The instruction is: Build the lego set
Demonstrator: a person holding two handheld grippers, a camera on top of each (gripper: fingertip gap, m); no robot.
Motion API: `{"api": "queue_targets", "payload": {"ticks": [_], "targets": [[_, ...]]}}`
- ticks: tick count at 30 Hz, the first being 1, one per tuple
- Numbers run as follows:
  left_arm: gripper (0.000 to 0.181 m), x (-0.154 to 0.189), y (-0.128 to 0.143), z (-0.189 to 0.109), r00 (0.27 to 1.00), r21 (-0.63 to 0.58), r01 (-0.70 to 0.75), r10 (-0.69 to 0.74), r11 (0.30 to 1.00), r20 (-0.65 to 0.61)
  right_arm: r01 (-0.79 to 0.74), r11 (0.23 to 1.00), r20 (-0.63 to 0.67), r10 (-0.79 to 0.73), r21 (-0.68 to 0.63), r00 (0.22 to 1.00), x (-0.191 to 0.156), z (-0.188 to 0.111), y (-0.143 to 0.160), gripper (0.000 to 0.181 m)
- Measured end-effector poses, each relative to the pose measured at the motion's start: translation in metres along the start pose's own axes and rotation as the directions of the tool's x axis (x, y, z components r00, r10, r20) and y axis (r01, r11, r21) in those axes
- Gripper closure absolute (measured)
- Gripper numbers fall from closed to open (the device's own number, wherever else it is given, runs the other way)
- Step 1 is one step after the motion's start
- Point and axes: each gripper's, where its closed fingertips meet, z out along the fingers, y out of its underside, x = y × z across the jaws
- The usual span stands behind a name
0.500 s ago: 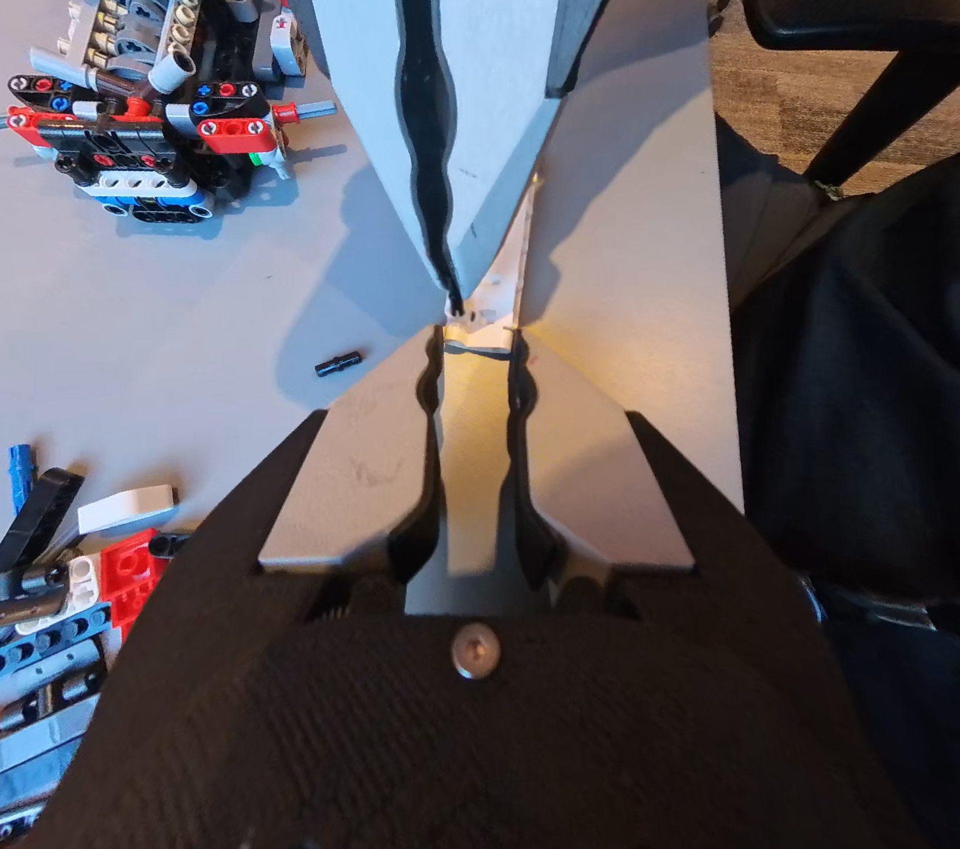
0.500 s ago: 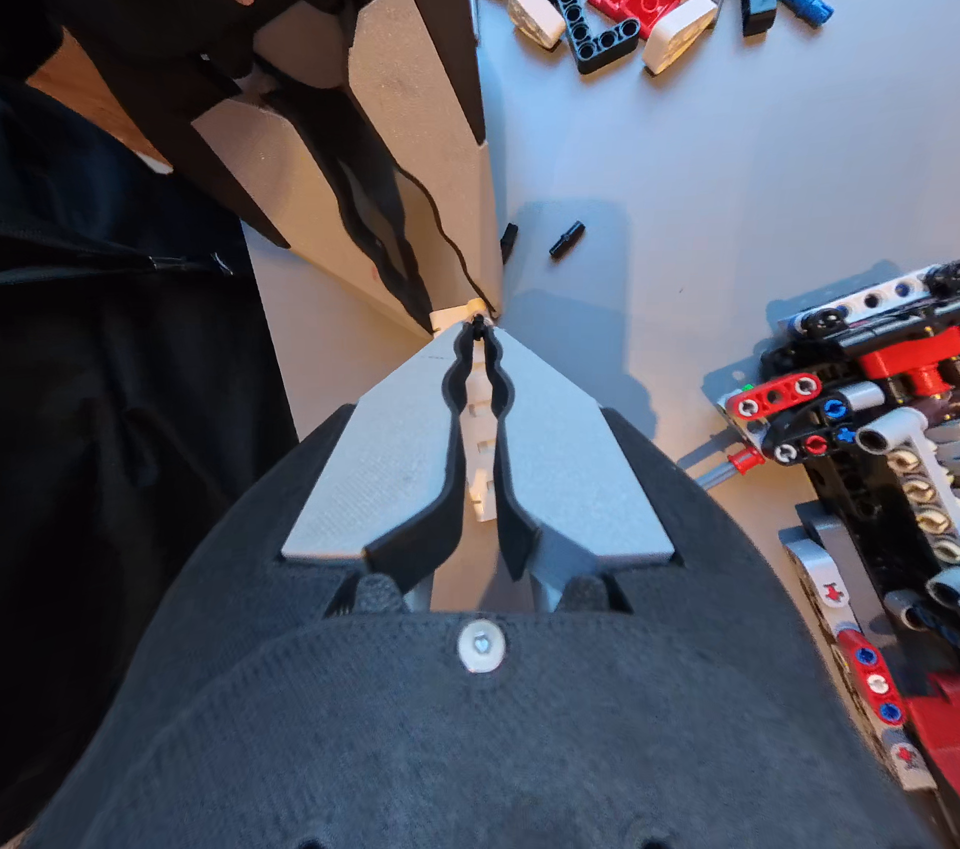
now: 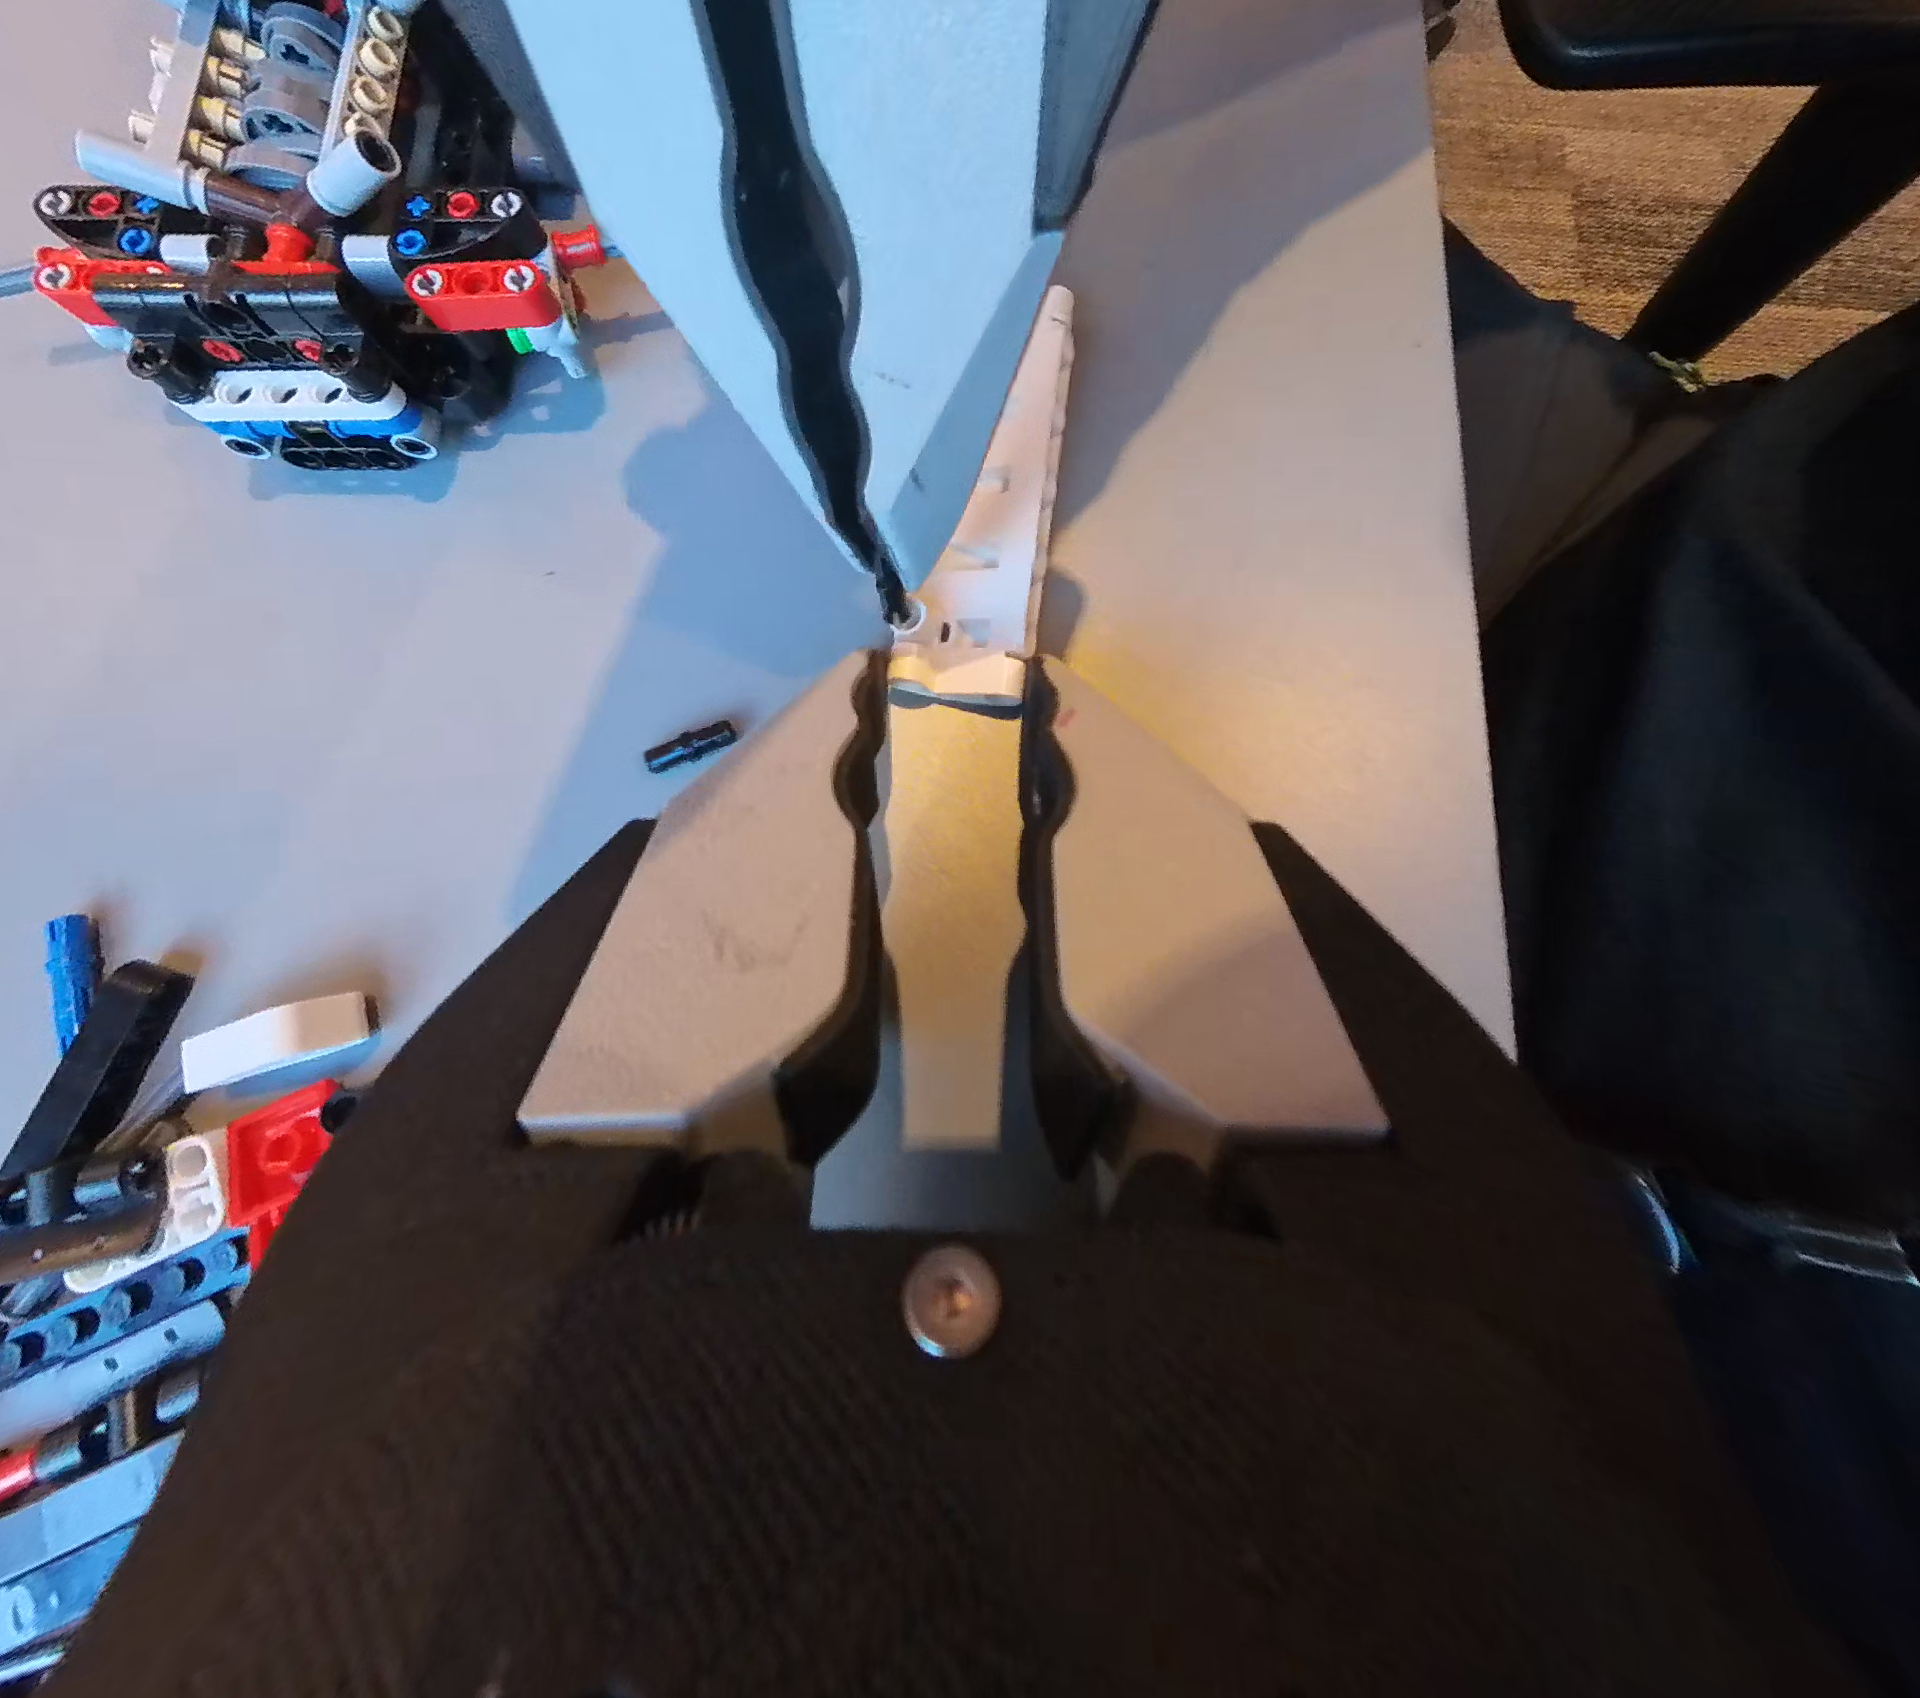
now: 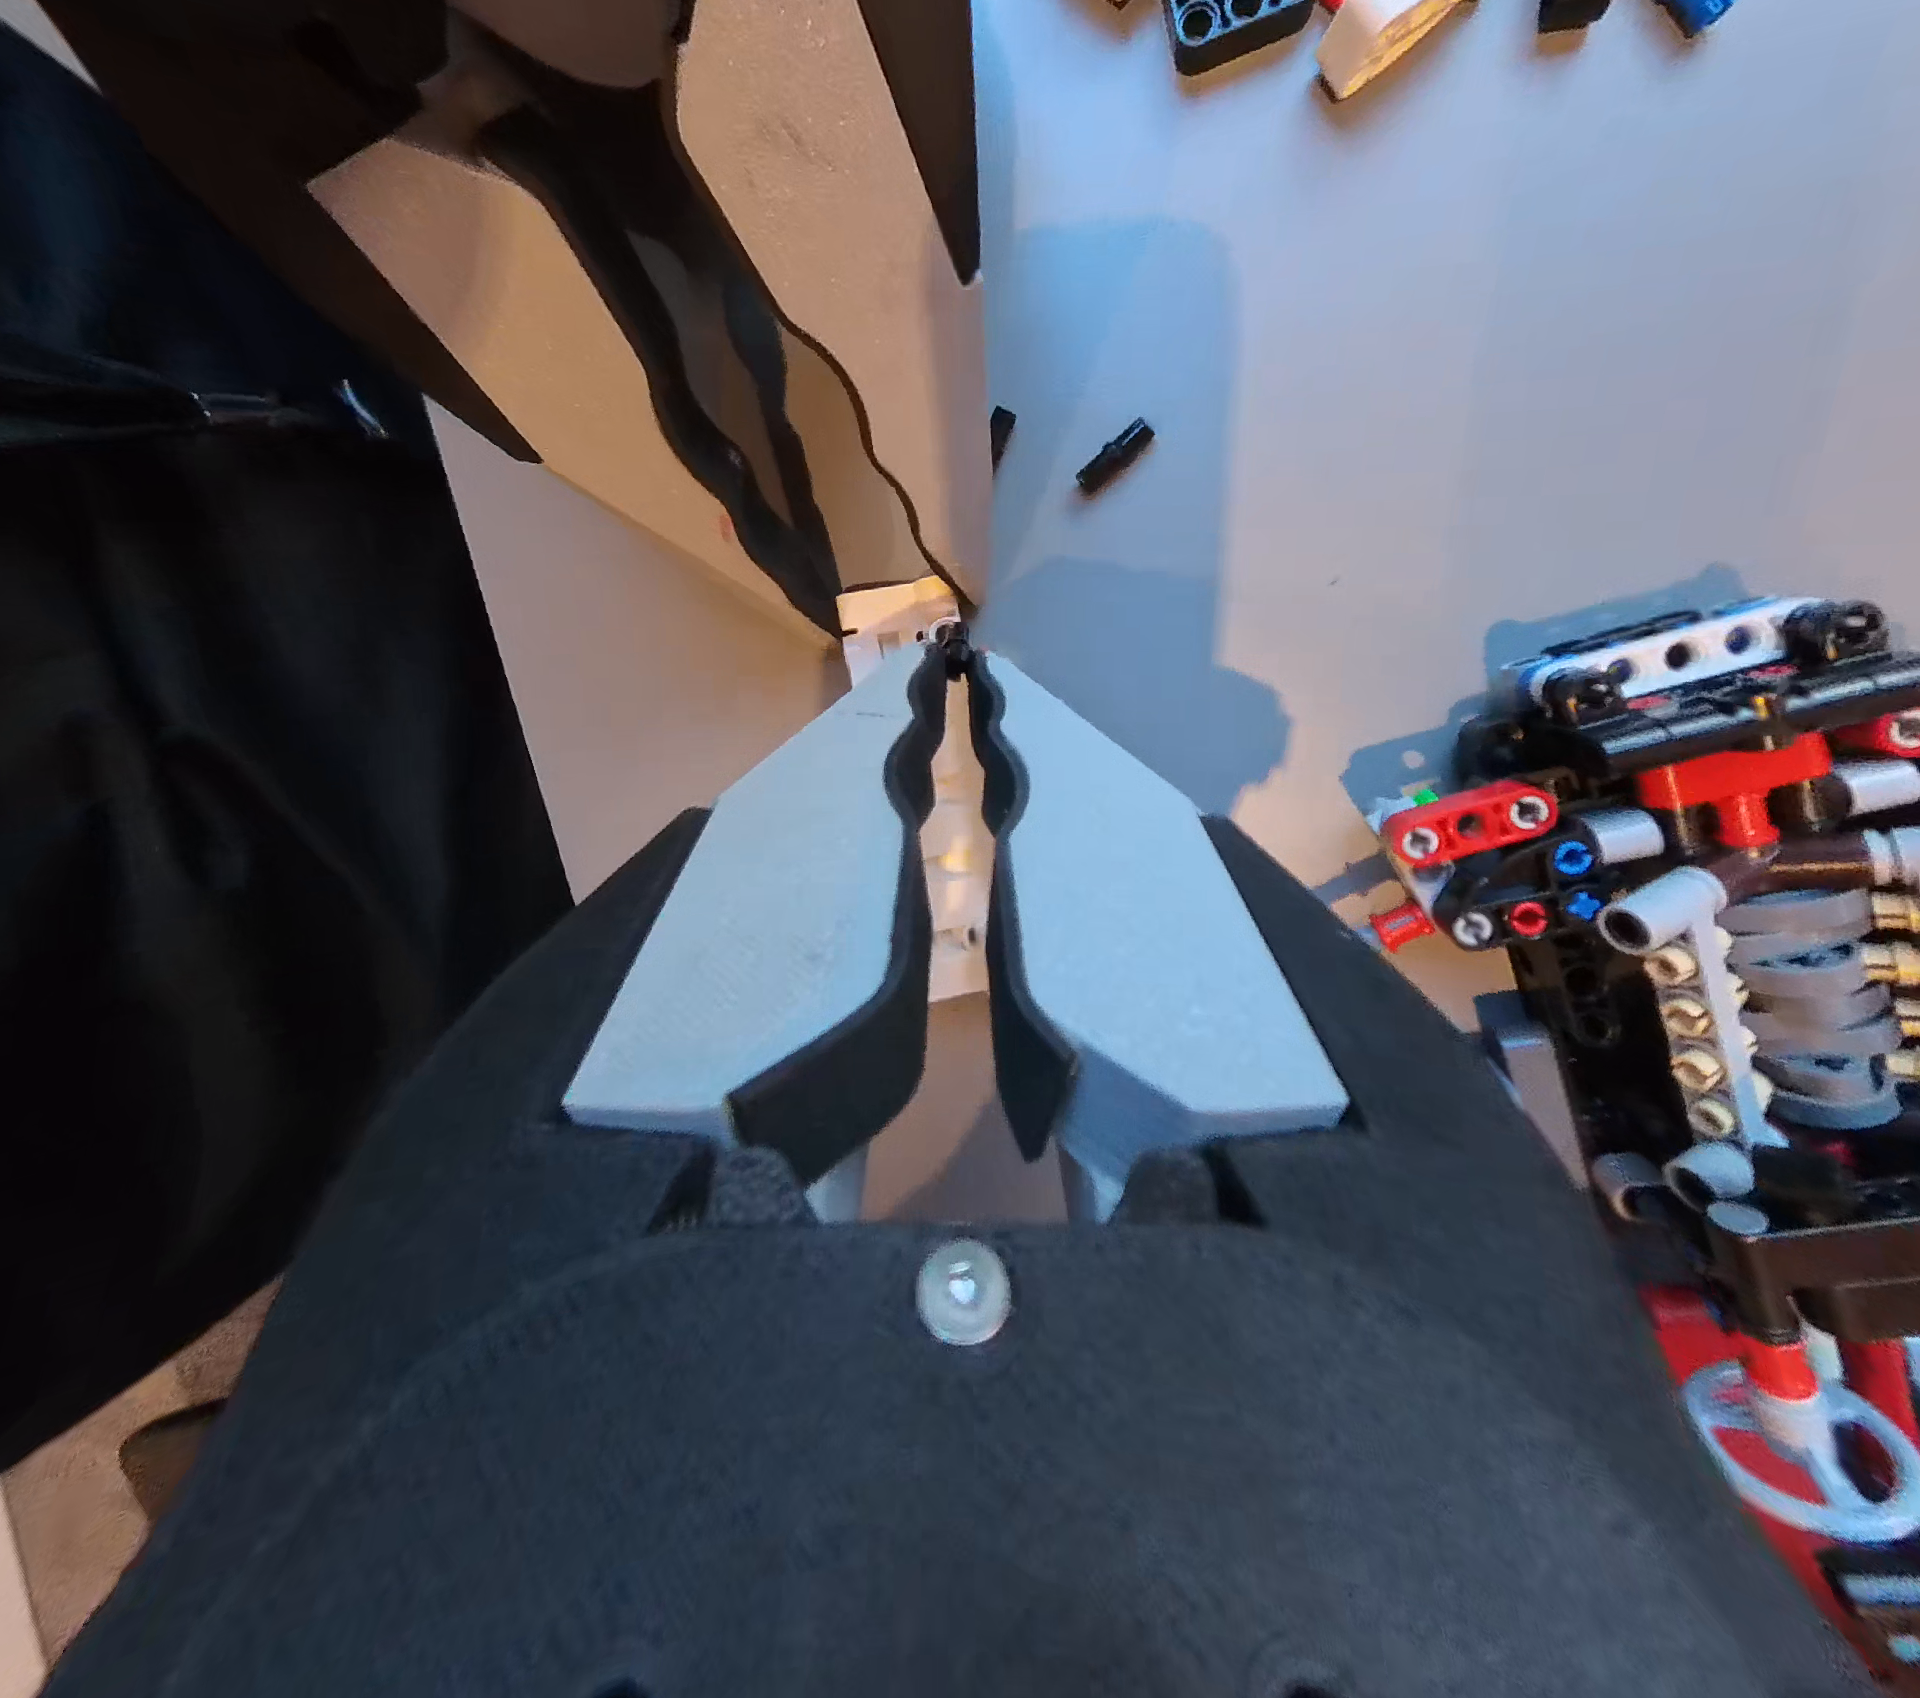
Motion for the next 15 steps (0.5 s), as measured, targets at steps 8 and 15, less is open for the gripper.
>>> {"api": "queue_targets", "payload": {"ticks": [8, 15], "targets": [[0.158, -0.0031, -0.0004, 0.0004, 1.0, 0.001, -0.003, 0.003, 1.0, 0.015, 0.009, 0.992, 0.07, 0.0, -0.122, 0.998, 0.0014, 0.0003, -0.001, 0.179], [0.158, -0.0032, -0.0008, 0.0007, 1.0, 0.0, -0.013, 0.013, 1.0, 0.023, -0.026, 0.979, 0.099, 0.047, -0.202, 0.994, 0.0017, 0.0, -0.0004, 0.179]]}}
